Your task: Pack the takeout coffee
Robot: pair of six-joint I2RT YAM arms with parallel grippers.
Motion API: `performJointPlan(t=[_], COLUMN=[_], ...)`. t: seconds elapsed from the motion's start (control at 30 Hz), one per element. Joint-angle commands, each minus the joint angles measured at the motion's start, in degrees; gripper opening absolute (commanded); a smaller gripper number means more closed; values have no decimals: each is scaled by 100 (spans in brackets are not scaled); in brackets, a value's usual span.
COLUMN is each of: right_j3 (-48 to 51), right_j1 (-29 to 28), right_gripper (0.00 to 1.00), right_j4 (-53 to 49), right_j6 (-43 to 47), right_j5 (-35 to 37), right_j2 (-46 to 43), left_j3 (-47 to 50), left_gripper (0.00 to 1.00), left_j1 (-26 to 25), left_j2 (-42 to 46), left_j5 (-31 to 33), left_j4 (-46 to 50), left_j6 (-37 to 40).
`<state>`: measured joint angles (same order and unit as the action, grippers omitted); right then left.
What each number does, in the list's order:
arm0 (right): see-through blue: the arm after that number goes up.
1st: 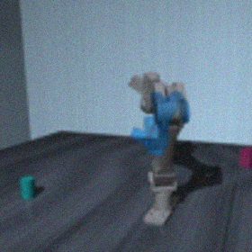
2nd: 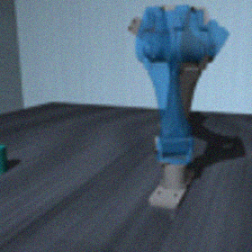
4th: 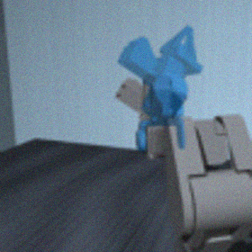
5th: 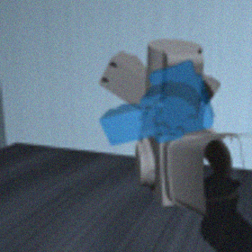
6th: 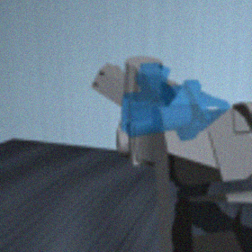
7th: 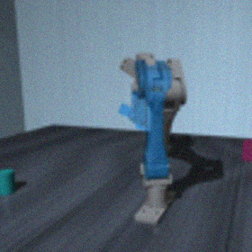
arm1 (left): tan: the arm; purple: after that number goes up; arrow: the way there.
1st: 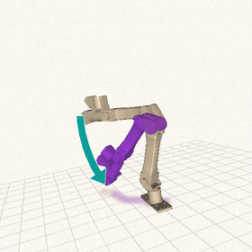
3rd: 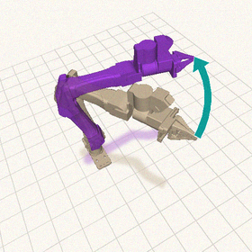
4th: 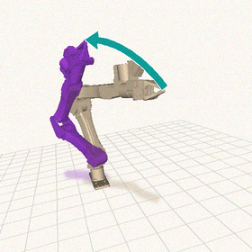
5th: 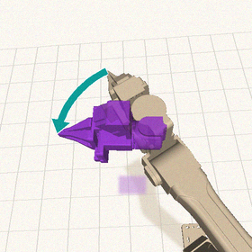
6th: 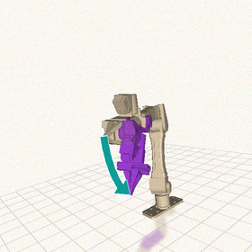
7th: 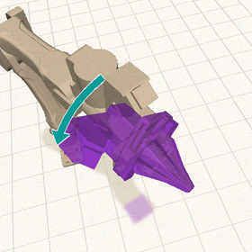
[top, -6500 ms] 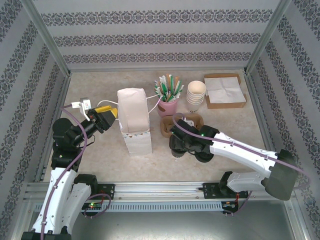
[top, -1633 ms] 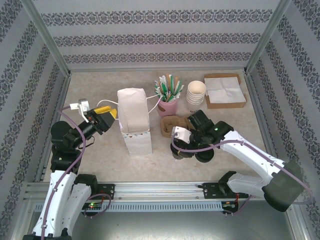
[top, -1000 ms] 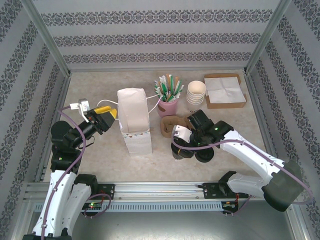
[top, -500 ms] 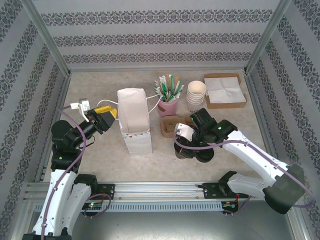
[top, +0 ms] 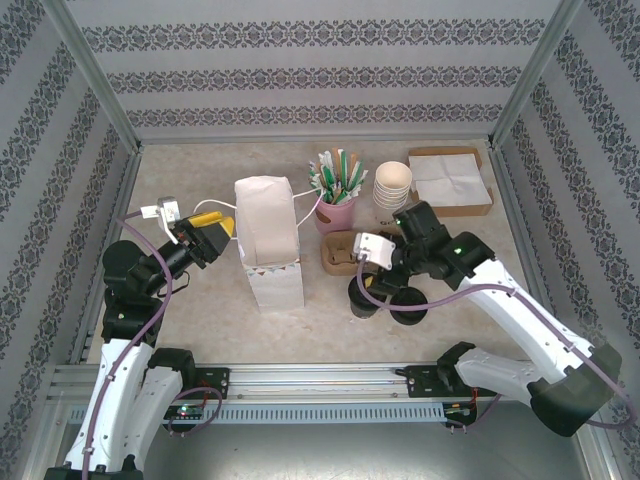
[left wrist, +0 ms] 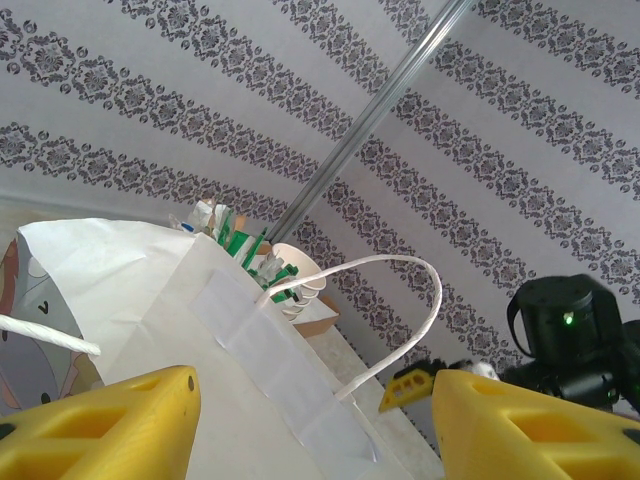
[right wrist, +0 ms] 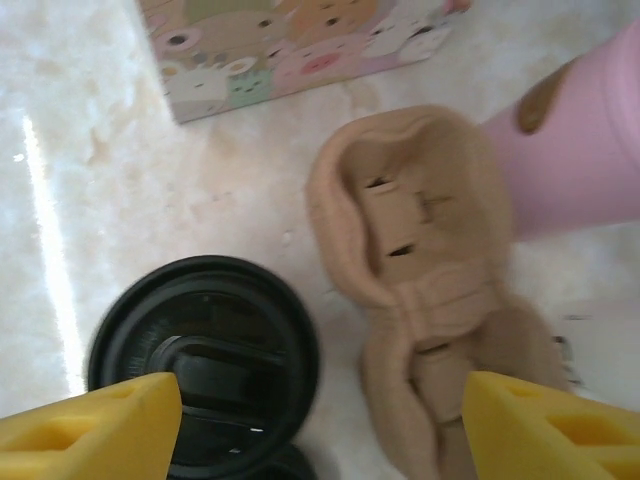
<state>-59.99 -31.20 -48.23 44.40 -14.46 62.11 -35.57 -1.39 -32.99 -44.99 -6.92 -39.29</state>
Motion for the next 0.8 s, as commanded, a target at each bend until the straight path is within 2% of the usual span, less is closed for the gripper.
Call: performJointPlan(t=[0.0,0.17,0.37,0.43,0.7,0.77], right_j3=[-515,-1069,-1609,-1785,-1734,-1751], right_j1=[334,835,1243,1323,1342,1342], right_gripper=[70,64,48,49,51,54], right_j4=[-26,-201,-428,-633,-679,-727], right_j6=[977,1563,2110,2269,2608,2615], right_j5=[-306,-819,-1085,-1284,-1169,-1157], right_j2=[264,1145,2319,2605,3163,3276], left_j3=[-15,-16,-63,-67,-67,-65], left_gripper=[63,64,65,65,67,67], left_j1=[11,8,7,7,10,10], left_j2=[83,126,49,15,-1,3], left_j5=[-79,-83,-242,-299,-260,-271], left_j4=[-271,-299,-347,-396,-416,-399], left_j6=[76,35,39,9,10,33])
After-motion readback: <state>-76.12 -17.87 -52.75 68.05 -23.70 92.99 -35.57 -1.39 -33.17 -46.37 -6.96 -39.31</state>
